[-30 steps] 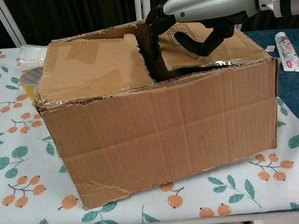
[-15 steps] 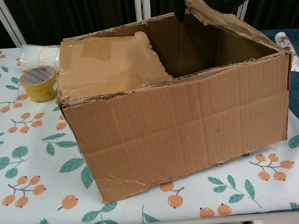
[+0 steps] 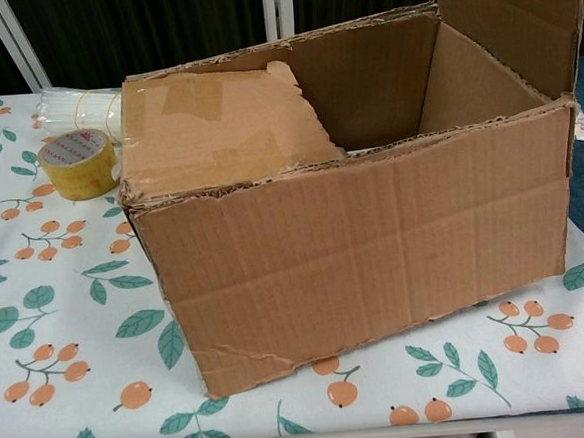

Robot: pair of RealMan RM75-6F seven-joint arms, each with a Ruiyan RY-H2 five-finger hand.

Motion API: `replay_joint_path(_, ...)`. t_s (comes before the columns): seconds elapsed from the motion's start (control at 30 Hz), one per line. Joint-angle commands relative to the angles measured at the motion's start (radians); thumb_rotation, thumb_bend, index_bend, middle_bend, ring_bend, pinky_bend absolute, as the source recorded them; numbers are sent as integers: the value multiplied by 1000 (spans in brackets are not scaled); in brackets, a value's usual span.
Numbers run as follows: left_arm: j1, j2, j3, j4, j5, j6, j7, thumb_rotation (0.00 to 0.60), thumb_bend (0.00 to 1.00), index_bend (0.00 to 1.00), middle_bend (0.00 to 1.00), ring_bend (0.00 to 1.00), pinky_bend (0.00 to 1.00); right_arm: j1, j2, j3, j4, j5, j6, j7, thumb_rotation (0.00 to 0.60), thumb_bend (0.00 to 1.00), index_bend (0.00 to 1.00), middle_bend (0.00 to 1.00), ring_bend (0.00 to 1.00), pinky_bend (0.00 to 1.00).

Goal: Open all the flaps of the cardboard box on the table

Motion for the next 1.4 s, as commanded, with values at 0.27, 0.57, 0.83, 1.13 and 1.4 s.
replay_joint_path(0.27, -25, 3, -6, -64, -7, -28, 78, 247, 147, 84, 141, 129, 238, -181, 125, -74, 102, -161, 184, 265, 600, 796, 402, 349, 0, 0)
replay_joint_path(0.57, -28, 17, -9, -104, -13, -23, 118, 247, 147, 84, 141, 130, 238, -262, 83, -117, 253, -180, 255, 446, 600, 783, 373, 349, 0, 0)
replay_joint_path(0.83, -26, 12, -13, -109, -14, -9, 126, 247, 147, 84, 141, 129, 238, -217, 18, -50, 167, -206, 287, 318, 600, 530, 49, 145, 0, 0)
replay_joint_path(1.13, -22, 1, -10, -74, -6, 0, 92, 246, 148, 84, 120, 129, 238, -32, -255, 56, 191, -27, 72, -145, 600, 0, 0, 0, 0, 0)
replay_joint_path(1.4, -15, 6, -12, -47, -13, 8, 55, 247, 148, 84, 120, 129, 238, 90, -521, 67, 346, 56, -7, -266, 600, 0, 0, 0, 0, 0)
